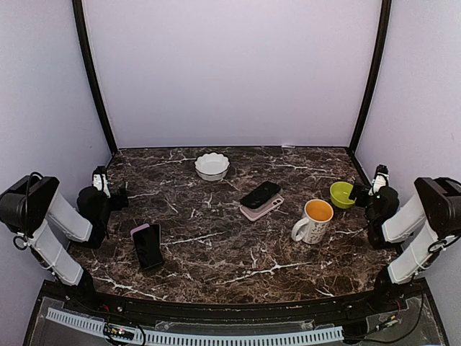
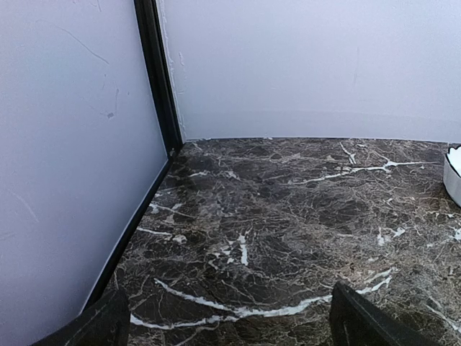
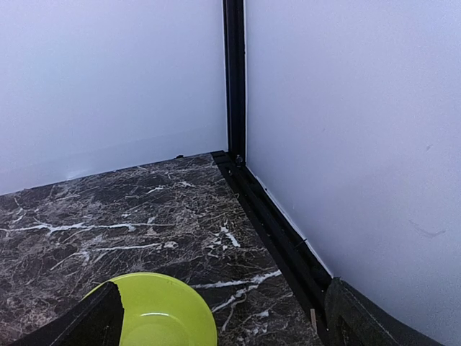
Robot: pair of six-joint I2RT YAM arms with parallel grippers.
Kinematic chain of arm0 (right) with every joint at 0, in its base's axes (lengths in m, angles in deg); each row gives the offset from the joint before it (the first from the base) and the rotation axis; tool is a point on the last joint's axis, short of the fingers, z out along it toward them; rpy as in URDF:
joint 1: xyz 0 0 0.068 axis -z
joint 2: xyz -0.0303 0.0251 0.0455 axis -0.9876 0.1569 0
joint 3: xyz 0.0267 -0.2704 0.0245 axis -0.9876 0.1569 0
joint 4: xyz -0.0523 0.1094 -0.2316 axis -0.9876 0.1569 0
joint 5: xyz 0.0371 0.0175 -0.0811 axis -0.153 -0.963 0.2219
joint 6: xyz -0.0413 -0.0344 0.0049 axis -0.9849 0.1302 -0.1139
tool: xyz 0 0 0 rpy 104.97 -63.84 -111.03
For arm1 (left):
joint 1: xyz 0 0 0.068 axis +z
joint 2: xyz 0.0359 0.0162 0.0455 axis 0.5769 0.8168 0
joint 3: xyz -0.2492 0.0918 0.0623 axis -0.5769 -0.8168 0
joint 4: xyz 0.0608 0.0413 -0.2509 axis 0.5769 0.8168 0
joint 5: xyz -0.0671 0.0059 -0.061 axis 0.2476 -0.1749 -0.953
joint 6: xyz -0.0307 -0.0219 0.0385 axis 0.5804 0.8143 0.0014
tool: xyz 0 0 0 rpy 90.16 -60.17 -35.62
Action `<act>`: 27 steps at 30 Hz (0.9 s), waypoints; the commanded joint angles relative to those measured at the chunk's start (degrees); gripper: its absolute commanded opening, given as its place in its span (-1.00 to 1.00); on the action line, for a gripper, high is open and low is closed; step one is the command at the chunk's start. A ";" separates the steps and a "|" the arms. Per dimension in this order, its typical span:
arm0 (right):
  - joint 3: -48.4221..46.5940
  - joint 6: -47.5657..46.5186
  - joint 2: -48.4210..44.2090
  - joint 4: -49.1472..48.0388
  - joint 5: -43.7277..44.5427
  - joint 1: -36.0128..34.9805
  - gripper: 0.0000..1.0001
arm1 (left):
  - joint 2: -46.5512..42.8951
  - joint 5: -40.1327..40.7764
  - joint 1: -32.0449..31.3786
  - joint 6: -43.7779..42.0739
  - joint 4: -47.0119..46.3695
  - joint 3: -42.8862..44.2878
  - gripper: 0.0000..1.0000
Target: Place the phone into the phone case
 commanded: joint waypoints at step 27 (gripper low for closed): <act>-28.84 4.59 -31.42 55.10 -21.20 -0.37 0.83 | -4.99 10.81 -6.65 -5.61 -10.63 -4.09 0.98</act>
